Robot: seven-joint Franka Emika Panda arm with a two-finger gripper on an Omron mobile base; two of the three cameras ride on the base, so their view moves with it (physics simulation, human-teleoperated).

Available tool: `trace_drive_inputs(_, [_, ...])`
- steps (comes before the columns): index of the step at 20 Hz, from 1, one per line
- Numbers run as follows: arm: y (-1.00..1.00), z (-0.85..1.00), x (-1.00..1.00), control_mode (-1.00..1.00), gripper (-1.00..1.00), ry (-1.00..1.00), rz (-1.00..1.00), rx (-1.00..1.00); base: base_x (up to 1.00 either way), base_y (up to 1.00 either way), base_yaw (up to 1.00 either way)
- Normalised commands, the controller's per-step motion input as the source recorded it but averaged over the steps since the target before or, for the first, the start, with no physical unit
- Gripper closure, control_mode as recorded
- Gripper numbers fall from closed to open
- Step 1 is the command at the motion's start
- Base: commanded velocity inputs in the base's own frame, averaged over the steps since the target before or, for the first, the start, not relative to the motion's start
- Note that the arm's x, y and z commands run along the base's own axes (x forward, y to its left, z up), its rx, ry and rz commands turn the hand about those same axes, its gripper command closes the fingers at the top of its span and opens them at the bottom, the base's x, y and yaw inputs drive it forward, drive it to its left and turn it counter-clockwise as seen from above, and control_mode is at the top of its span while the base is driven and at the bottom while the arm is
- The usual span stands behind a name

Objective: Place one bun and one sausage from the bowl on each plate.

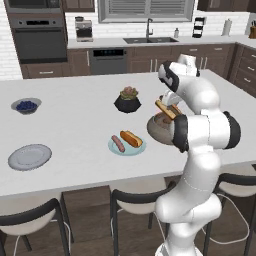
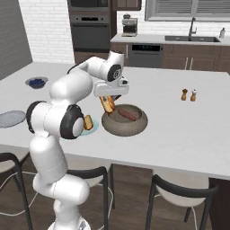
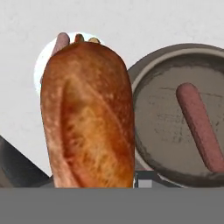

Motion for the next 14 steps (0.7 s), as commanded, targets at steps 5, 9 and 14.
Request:
trace_drive_inputs(5, [0.57, 0.22, -0.23, -1.0, 1.0, 0.04, -0.04, 0.0, 0.0, 0.0, 0.0])
trace_drive_inputs(9, [0.32, 0.0, 0.02, -1.0, 1.0, 0.21, -0.02, 0.0, 0.0, 0.0, 0.0])
trace_drive_inputs(14, [0.08, 0.0, 0.0, -1.0, 1.0, 0.14, -0.05, 0.0, 0.0, 0.0, 0.0])
